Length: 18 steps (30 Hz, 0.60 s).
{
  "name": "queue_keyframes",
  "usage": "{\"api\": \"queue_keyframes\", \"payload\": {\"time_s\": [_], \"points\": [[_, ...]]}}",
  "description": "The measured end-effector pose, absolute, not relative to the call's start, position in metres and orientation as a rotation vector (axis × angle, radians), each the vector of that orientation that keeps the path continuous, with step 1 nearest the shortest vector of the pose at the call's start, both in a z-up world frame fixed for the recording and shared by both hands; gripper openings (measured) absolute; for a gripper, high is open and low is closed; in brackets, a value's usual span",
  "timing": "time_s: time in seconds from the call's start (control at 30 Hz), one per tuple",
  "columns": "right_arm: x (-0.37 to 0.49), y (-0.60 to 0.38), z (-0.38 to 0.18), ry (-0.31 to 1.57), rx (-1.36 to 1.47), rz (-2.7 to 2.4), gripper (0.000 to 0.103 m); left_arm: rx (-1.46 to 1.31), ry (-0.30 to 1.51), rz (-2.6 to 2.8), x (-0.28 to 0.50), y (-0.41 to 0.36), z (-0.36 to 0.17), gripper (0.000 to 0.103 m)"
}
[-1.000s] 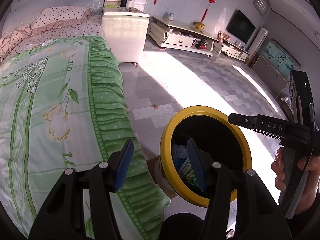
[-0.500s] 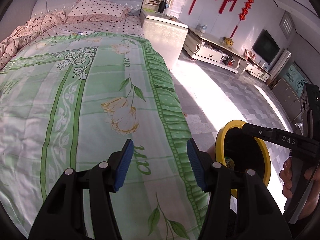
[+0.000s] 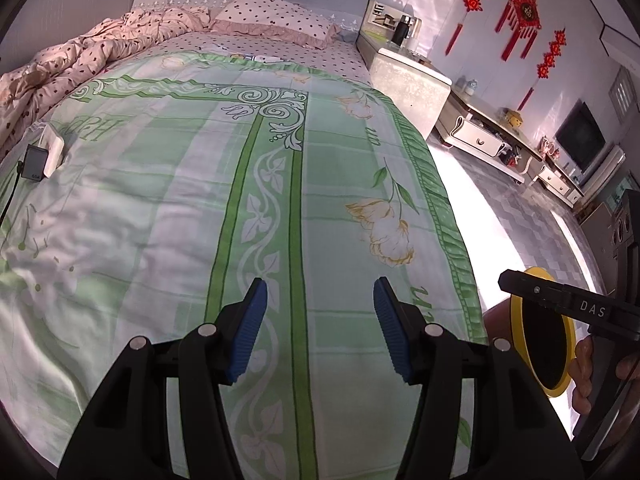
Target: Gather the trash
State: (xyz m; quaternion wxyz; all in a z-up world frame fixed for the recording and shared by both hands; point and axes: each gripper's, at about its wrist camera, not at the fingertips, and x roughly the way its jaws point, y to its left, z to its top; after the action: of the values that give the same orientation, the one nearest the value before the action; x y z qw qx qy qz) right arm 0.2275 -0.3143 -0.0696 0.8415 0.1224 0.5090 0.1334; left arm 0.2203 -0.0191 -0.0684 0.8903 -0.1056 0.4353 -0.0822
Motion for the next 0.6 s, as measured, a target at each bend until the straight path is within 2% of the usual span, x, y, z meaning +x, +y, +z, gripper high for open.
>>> {"api": "queue_keyframes", "payload": {"time_s": [0.3,0.43,0.6], "points": [[0.230,-0.269,-0.098,1.133,0.240,0.331,0.039,-0.299,0.940,-0.100,0.207,0.036,-0.101,0.054],[0.229,-0.260,-0.106,1.142,0.234,0.342,0.047,-0.308,0.945,-0.080,0.202,0.048,-0.114,0.058],[0.230,-0.255,-0.114,1.139,0.233,0.346,0.060,-0.347,0.935,-0.061,0.197,0.062,-0.121,0.072]]}}
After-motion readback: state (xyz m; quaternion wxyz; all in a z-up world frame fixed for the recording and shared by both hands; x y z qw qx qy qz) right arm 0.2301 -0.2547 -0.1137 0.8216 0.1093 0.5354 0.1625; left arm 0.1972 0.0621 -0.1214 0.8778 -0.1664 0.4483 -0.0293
